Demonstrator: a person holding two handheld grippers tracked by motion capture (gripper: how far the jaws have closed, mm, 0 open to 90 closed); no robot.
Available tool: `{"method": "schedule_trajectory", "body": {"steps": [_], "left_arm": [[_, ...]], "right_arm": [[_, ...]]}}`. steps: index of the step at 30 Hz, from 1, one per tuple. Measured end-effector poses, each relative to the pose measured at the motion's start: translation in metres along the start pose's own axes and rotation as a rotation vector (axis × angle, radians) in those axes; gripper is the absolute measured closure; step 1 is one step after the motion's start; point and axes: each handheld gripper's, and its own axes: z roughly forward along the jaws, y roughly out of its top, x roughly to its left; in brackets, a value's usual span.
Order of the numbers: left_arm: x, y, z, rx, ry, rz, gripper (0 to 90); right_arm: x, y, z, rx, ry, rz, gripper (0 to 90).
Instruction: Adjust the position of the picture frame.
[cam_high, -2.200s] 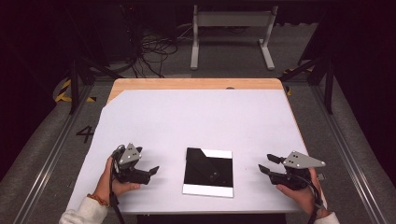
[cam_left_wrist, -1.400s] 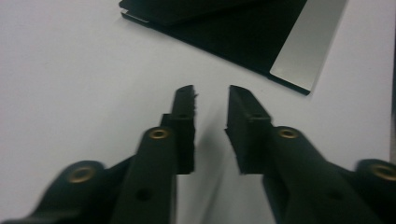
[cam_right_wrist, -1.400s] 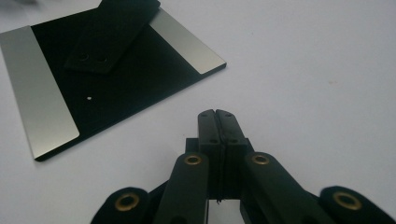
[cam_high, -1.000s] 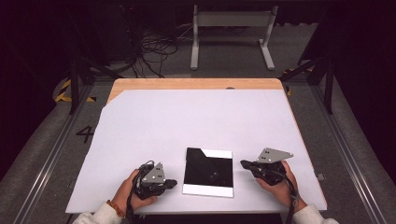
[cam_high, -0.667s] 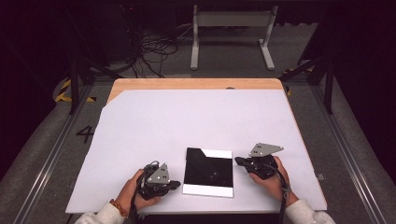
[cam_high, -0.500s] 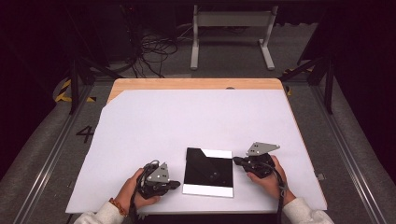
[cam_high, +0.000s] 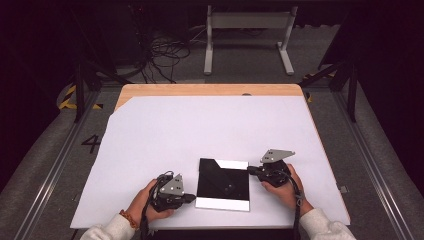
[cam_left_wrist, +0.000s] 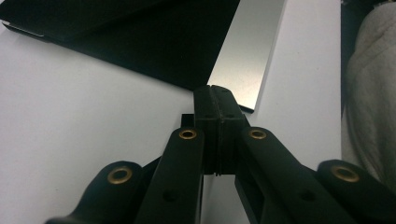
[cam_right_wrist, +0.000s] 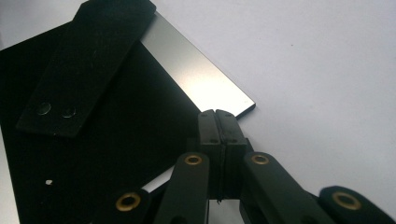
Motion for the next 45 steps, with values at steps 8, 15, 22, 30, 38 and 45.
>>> {"method": "schedule_trajectory", "body": {"steps": [8,15,22,30,38,45], "left_arm": [[-0.001,0.004,0.003,0.001,-0.001,0.021,89.9],[-0.004,0.006,0.004,0.014,0.021,0.026,89.9],[-0.006,0.008,0.006,0.010,0.033,0.027,89.9],[-0.008,0.010,0.009,0.002,0.060,0.021,89.9],[-0.008,0.017,0.013,0.013,0.060,0.042,90.0],[-0.008,0.021,0.017,0.015,0.051,0.053,89.9]], "right_arm": [[-0.004,0.007,0.006,0.005,-0.016,-0.006,90.0],[-0.008,0.011,0.010,0.009,-0.033,-0.004,90.0],[-0.010,0.012,0.011,0.009,-0.030,-0.002,90.0],[-0.012,0.013,0.013,0.007,-0.037,0.000,90.0],[-0.015,0.019,0.018,0.012,-0.059,-0.001,90.0],[-0.020,0.024,0.023,0.012,-0.067,0.000,90.0]]}}
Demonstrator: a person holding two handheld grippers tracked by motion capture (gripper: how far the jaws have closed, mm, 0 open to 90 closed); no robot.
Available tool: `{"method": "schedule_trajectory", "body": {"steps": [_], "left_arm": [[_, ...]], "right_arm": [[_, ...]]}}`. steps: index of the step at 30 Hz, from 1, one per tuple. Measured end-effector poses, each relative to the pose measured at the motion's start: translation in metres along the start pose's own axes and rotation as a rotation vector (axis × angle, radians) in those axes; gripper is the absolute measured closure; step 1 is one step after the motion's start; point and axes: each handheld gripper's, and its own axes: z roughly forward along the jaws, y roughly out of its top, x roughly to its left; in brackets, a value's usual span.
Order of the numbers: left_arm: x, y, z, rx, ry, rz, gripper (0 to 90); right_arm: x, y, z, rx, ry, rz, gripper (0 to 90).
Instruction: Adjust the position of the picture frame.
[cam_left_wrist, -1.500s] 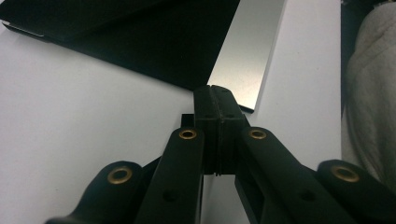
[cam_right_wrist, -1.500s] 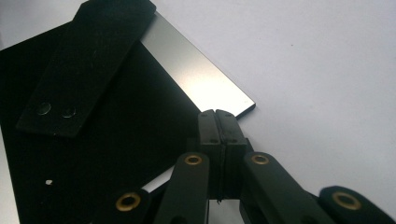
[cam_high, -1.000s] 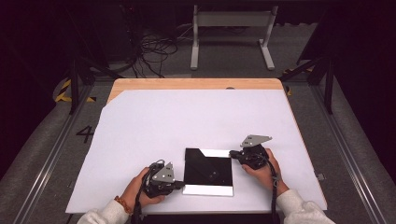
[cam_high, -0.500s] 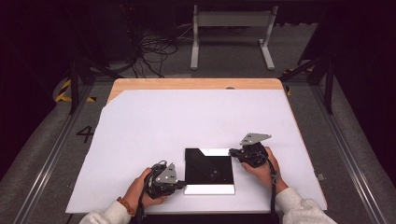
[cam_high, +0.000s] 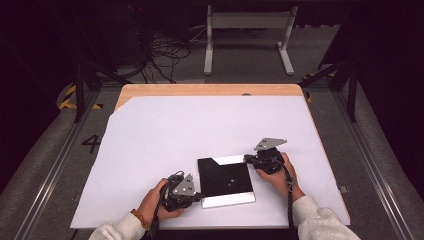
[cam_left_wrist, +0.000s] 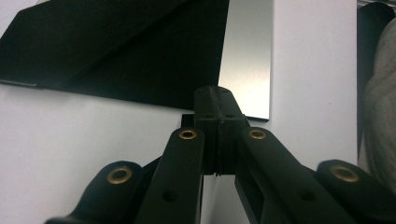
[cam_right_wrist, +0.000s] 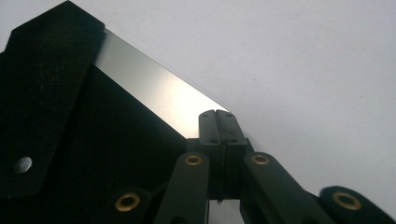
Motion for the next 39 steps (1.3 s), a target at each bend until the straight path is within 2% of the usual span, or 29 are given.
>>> {"method": "schedule_trajectory", "body": {"steps": [3,5,7,10,13,14,16,19,23,25,27,28,29,30,32,34,39], "left_arm": [[0.001,0.003,0.003,0.001,-0.008,0.003,89.9],[0.001,0.005,0.004,0.001,-0.010,-0.007,89.9],[0.000,0.007,0.005,0.009,-0.003,0.010,89.9],[-0.001,0.006,0.005,0.001,-0.001,0.001,89.8],[0.001,0.006,0.005,-0.002,-0.013,0.004,89.8],[0.001,0.006,0.005,-0.005,-0.013,0.000,89.8],[0.003,0.006,0.002,0.001,0.001,0.012,89.7],[0.012,0.004,-0.006,-0.022,0.026,-0.016,89.8],[0.028,0.004,-0.013,-0.041,0.074,-0.044,89.8],[0.039,0.005,-0.016,-0.044,0.113,-0.051,89.7],[0.049,0.007,-0.017,-0.062,0.128,-0.069,89.7],[0.049,0.007,-0.017,-0.062,0.128,-0.069,89.8],[0.055,0.008,-0.016,-0.066,0.136,-0.082,89.8],[0.060,0.009,-0.015,-0.074,0.126,-0.095,89.9],[0.066,0.012,-0.012,-0.063,0.153,-0.086,89.9],[0.073,0.015,-0.010,-0.071,0.148,-0.101,89.9],[0.090,0.017,-0.005,-0.076,0.174,-0.128,90.0]], "right_arm": [[-0.002,0.004,0.003,0.003,-0.016,-0.022,90.0],[-0.003,0.005,0.005,0.003,-0.018,-0.018,90.0],[-0.004,0.006,0.007,-0.003,-0.025,-0.025,90.0],[-0.004,0.006,0.006,-0.002,-0.032,-0.034,90.0],[-0.002,0.005,-0.001,-0.022,-0.043,-0.028,90.0],[0.000,0.005,-0.006,-0.034,-0.035,-0.028,90.0],[0.005,0.003,-0.016,-0.034,-0.027,-0.044,90.0],[0.018,-0.008,-0.037,-0.032,-0.001,-0.092,90.0],[0.028,-0.026,-0.060,-0.050,0.033,-0.076,90.0],[0.036,-0.038,-0.070,-0.053,0.058,-0.066,90.0],[0.045,-0.048,-0.078,-0.053,0.073,-0.086,90.0],[0.045,-0.048,-0.078,-0.053,0.073,-0.086,90.0],[0.049,-0.051,-0.081,-0.060,0.076,-0.094,90.0],[0.052,-0.054,-0.084,-0.072,0.073,-0.091,90.0],[0.056,-0.056,-0.085,-0.081,0.077,-0.092,90.0],[0.059,-0.057,-0.084,-0.075,0.100,-0.093,90.0],[0.067,-0.060,-0.078,-0.052,0.109,-0.123,90.0]]}}
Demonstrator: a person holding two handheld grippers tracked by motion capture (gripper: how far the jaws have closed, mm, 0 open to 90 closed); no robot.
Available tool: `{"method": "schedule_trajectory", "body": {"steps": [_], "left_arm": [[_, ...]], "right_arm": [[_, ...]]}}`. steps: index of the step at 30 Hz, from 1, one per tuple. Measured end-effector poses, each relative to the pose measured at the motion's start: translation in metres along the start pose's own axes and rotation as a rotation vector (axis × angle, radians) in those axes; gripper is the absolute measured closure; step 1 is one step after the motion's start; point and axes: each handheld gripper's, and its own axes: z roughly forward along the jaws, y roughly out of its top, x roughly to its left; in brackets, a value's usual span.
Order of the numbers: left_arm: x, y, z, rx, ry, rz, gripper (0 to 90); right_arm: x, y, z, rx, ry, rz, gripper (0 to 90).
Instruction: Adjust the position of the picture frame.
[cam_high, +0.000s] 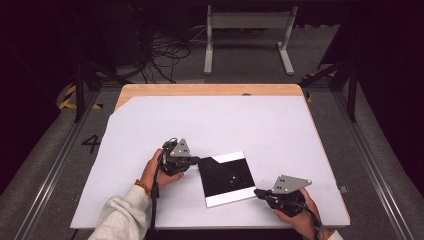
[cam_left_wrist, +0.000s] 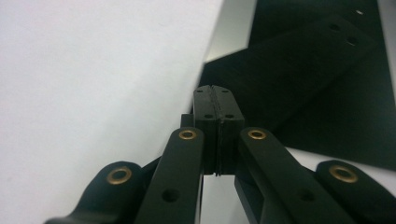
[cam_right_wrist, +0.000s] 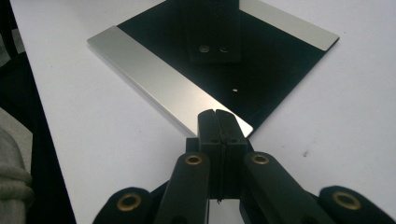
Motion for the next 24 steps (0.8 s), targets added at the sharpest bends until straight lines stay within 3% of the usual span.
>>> {"method": "schedule_trajectory", "body": {"steps": [7,9,11,16,23,24], "left_arm": [[0.019,0.004,0.015,0.009,0.010,-0.064,90.0],[0.021,0.006,0.021,0.019,0.008,-0.061,90.0],[0.024,0.008,0.024,0.024,0.000,-0.065,90.0],[0.026,0.009,0.033,0.068,-0.023,-0.050,90.0],[0.027,0.008,0.032,0.072,-0.062,-0.051,90.0],[0.027,0.009,0.032,0.079,-0.074,-0.033,90.0]], "right_arm": [[0.007,-0.001,0.007,0.029,0.013,-0.026,90.0],[0.006,-0.003,0.008,0.038,-0.010,-0.030,90.0],[0.004,-0.005,0.009,0.033,-0.005,-0.020,90.0],[0.006,-0.004,0.010,0.039,-0.014,-0.047,90.0],[0.006,-0.004,0.011,0.047,-0.026,-0.060,90.0],[0.005,-0.003,0.011,0.047,-0.027,-0.060,90.0]]}}
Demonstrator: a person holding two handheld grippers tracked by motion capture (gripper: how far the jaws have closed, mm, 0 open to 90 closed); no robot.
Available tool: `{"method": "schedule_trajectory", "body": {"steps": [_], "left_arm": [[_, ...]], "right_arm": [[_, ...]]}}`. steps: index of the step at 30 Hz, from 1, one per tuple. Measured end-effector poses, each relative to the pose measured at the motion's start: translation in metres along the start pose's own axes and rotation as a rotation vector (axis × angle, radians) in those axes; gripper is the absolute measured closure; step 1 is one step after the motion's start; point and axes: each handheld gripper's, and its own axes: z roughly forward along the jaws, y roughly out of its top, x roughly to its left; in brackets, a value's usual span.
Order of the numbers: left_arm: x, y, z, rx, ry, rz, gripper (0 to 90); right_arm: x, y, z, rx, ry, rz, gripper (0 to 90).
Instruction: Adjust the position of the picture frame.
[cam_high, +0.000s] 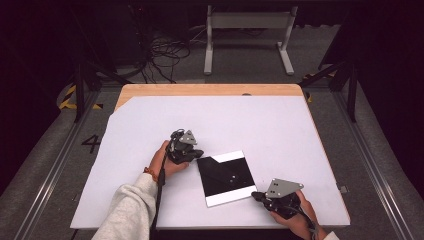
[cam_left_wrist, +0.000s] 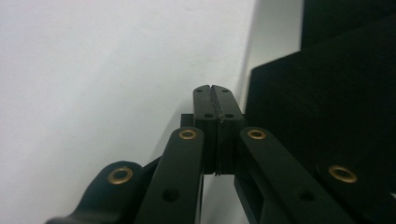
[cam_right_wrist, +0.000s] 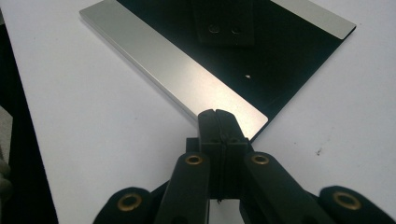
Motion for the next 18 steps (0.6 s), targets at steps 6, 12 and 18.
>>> {"method": "schedule_trajectory", "body": {"steps": [6,12,18], "left_arm": [[-0.001,-0.001,-0.002,0.011,-0.016,0.001,90.0],[-0.005,-0.004,-0.008,0.037,-0.037,0.020,90.0],[-0.014,-0.011,-0.015,0.059,-0.061,0.022,90.0]], "right_arm": [[-0.008,-0.002,-0.001,0.003,-0.035,0.000,90.0],[-0.018,-0.004,-0.002,0.003,-0.072,0.034,90.0],[-0.037,-0.003,0.001,-0.006,-0.098,0.094,90.0]]}}
